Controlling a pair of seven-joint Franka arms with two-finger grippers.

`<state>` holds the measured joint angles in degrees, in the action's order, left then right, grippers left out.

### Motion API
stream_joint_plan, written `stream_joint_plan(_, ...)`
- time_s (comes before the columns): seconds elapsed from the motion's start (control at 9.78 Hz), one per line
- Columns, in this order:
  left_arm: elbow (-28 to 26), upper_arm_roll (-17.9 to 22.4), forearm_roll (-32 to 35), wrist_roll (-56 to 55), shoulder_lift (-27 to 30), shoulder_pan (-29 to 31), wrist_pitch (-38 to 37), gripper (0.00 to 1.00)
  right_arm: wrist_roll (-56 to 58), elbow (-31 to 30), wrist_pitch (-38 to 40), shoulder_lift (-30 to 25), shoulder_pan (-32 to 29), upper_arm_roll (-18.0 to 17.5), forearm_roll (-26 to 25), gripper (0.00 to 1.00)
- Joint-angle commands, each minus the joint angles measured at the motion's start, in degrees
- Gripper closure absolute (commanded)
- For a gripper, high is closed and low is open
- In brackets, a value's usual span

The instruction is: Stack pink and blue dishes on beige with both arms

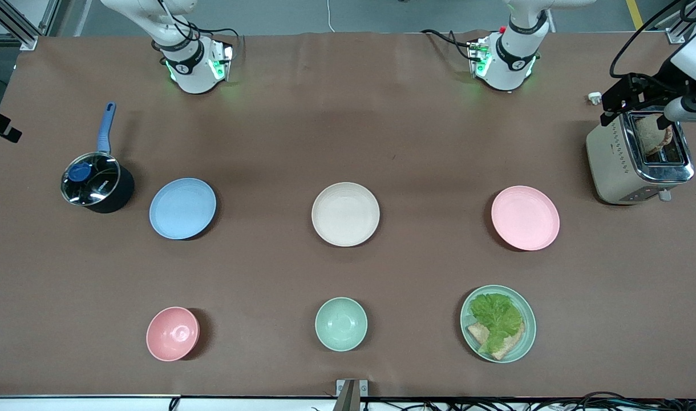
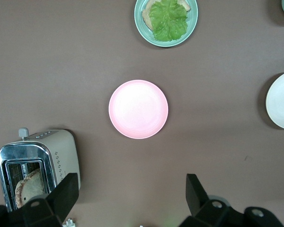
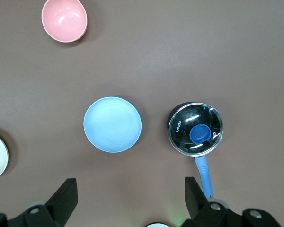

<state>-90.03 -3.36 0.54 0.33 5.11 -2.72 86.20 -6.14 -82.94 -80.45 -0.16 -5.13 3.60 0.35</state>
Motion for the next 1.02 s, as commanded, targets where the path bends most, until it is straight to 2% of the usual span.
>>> stream_joint_plan(0.0,0.4,-0.2,-0.8,1.1,-1.3,0.9,-1.6,0.00,-0.5,-0.7,0.1,-0.9,-0.3,-0.3,0.1,0.00)
stream_joint_plan(0.2,2.1,0.1,-0.2,1.7,-3.6,1.2,-1.5,0.00,-0.5,-0.7,0.1,-0.9,-0.2,-0.3,0.1,0.00)
stream_joint_plan(0.31,3.4,0.0,-1.0,2.7,-6.2,5.1,-1.5,0.00,-0.4,-0.6,-0.1,-0.9,0.0,-0.3,-0.1,0.00)
stream_joint_plan(0.51,1.8,0.0,-9.0,5.5,-13.2,11.2,1.6,0.00,-0.2,-0.6,-0.1,0.2,-0.1,-0.4,0.0,0.00)
stream_joint_plan(0.72,-5.2,0.0,-11.8,17.1,-17.7,14.7,13.7,0.00,3.3,-2.1,-3.4,3.5,-0.1,-0.3,3.4,0.00)
stream_joint_plan(0.92,-11.9,0.0,-11.9,22.5,-20.9,16.1,23.9,0.00,9.5,-12.1,-14.8,4.3,-0.9,-0.3,5.8,0.00)
